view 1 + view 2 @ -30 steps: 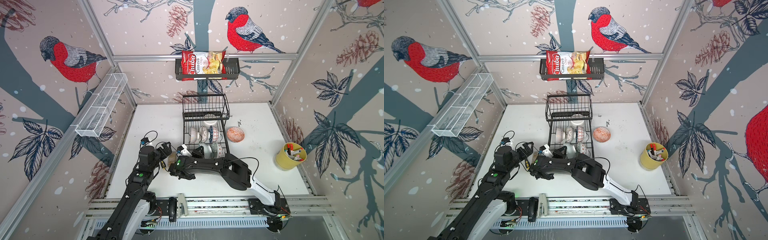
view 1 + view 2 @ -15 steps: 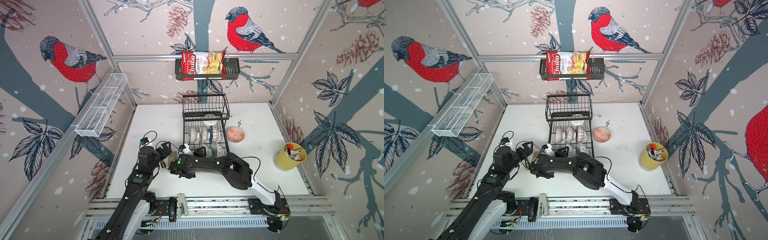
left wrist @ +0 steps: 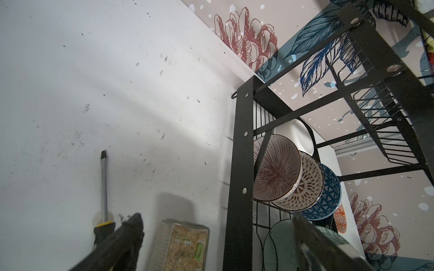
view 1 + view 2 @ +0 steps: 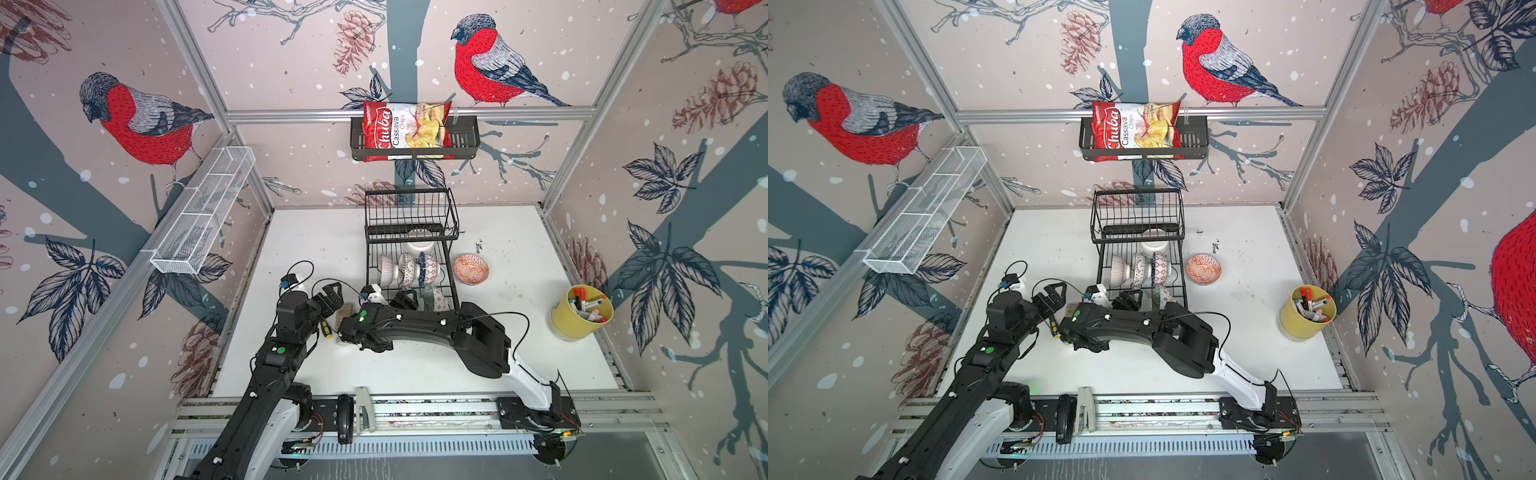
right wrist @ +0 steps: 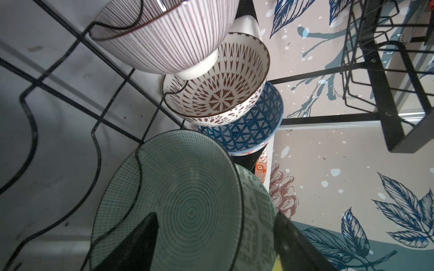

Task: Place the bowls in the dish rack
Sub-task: 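Open the right gripper and release the small green bowl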

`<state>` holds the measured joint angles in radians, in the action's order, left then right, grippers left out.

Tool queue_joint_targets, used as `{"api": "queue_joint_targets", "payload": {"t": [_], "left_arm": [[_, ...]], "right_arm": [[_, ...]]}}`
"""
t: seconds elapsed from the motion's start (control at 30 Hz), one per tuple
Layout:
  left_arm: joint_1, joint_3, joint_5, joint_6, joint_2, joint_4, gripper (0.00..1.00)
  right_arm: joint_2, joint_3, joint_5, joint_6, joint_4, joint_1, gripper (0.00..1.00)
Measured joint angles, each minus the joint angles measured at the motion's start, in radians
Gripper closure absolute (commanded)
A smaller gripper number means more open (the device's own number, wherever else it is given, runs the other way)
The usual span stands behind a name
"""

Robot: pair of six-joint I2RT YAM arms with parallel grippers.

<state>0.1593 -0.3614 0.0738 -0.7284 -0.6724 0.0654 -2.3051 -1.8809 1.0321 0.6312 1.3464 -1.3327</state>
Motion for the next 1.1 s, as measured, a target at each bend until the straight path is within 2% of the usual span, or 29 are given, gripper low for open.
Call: {"api": "queue_joint_targets", "payload": {"t": [0.13, 0.27, 0.83, 1.1], "left_arm": [[0.000, -0.008, 0.000, 0.000, -0.006, 0.001, 0.03], [0.000, -0.019, 0.002, 0.000, -0.026, 0.001, 0.04], [0.000, -0.066, 0.009, 0.011, -0.033, 0.021, 0.03], [0.000, -0.090, 0.055, 0.042, -0.060, 0.036, 0.03]], "right_arm": [[0.017, 0.002, -0.018, 0.002, -0.021, 0.000, 0.09], [0.049, 0.019, -0.075, 0.000, -0.036, -0.002, 0.07], [0.234, 0.097, -0.153, -0.031, -0.188, 0.074, 0.05], [0.367, 0.165, -0.190, -0.030, -0.262, 0.156, 0.09]]}}
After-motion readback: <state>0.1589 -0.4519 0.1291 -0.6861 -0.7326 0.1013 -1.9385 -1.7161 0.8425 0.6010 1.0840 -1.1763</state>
